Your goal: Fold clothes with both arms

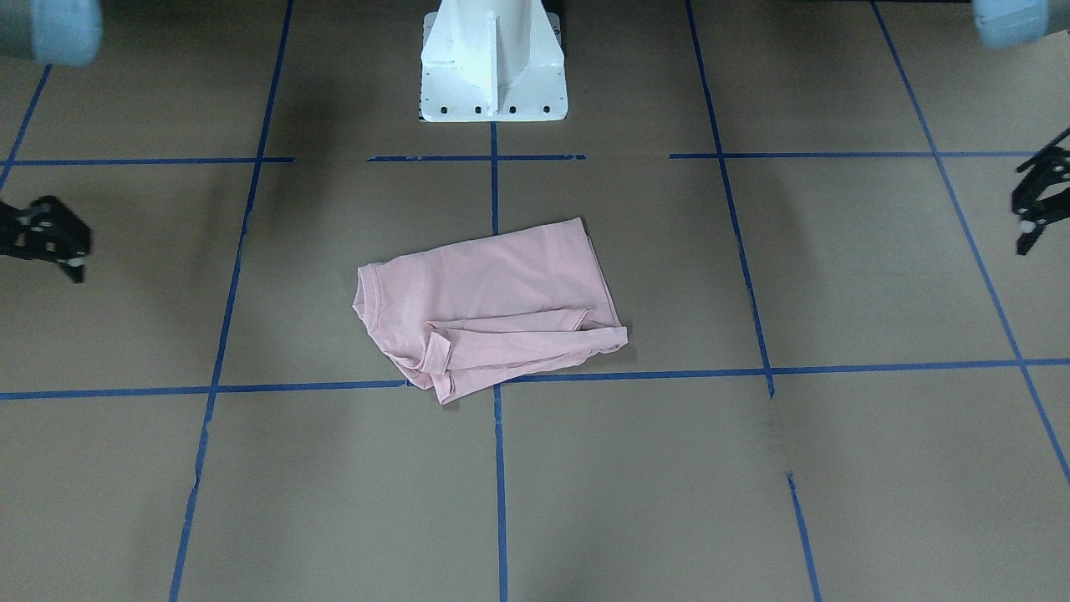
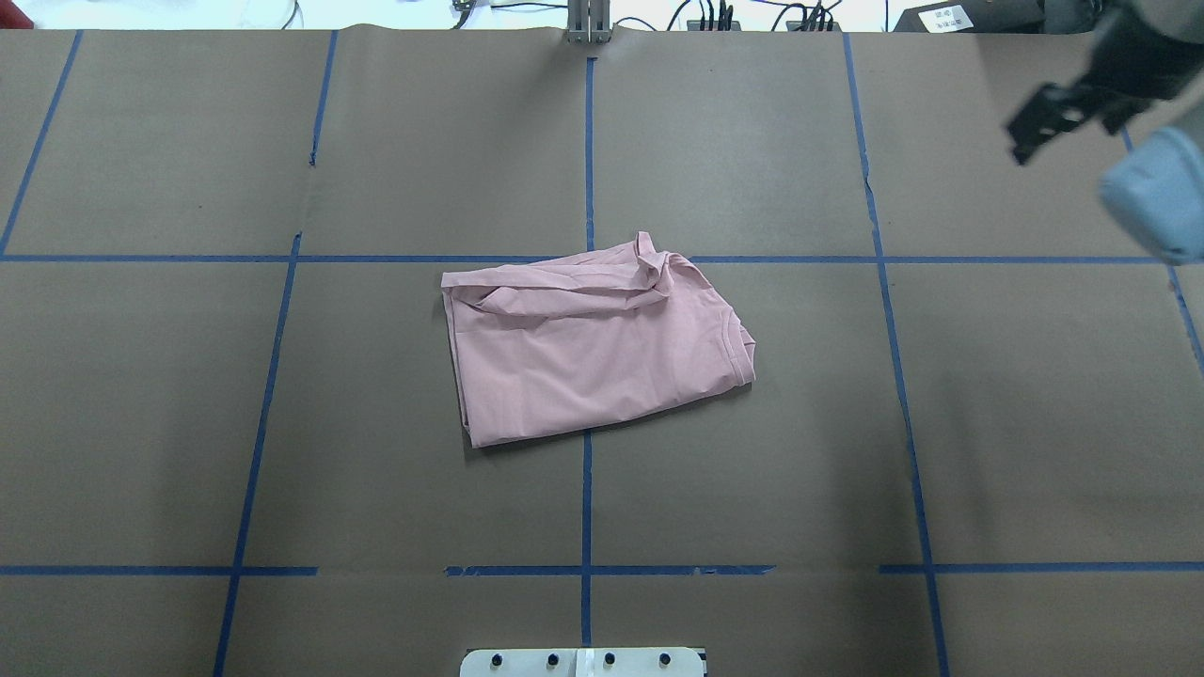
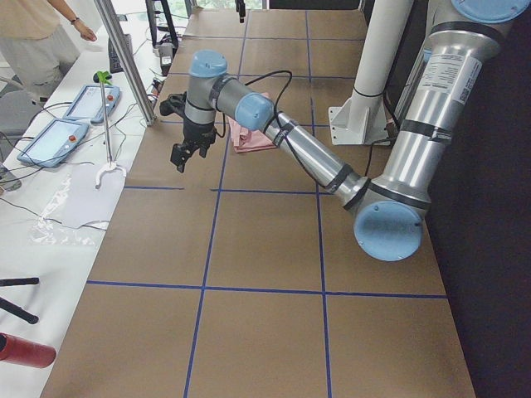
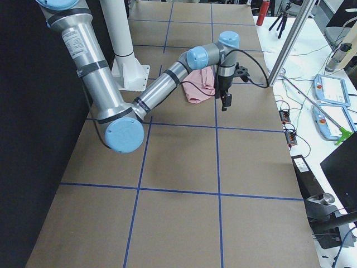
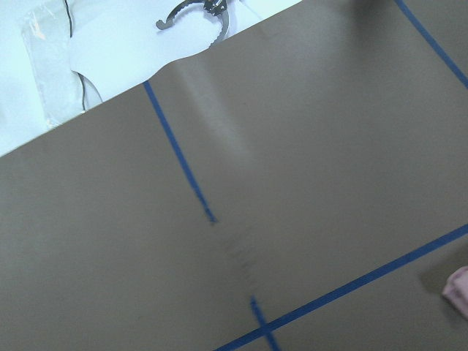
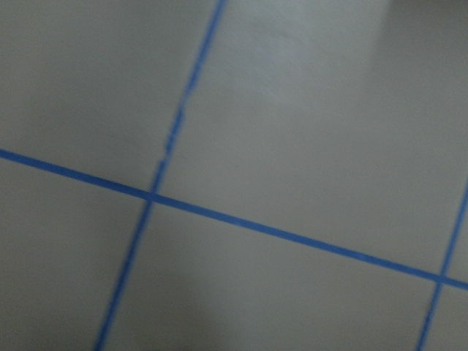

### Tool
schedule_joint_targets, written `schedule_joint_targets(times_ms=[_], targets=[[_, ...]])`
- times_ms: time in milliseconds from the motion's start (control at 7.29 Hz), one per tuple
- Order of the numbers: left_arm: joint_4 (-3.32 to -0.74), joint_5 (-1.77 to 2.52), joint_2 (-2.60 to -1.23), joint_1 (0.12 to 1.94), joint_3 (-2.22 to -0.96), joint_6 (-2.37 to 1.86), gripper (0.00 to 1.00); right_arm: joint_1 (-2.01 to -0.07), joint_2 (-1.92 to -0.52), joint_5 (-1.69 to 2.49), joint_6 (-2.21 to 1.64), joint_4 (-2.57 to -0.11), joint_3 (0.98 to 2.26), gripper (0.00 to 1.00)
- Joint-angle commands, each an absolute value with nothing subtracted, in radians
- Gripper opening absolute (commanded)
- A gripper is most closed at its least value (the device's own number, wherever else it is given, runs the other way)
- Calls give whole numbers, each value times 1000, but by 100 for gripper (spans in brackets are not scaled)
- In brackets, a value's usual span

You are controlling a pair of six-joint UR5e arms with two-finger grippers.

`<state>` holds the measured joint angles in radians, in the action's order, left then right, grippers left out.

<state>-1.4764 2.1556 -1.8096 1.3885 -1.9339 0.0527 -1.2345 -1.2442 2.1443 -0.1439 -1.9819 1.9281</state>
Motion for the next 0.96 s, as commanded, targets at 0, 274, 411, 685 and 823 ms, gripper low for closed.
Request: schedule_joint_targets(times_ms=[0,274,411,685,823], targets=[[-1509,2189,-1654,1509,-1889,3,100,-1403,-1528,2161,68,-1936,1934,100],[-1546,2251,-1648,1583,-1699,80,100,-1564,-1612,2247,257,-1905,1854,100],[-1558,2326,-1649,1582,-1586,83,100,-1638,-1661,2267,315,-1885,1817,100],[-1574,2359,-1584,1582,-1600,90,100,-1680,-1735,2273,325,-1818,1804,100],[-1562,2350,-1583,1582,-1636,86,100,-1680,-1735,2276,321,-1813,1801,100]])
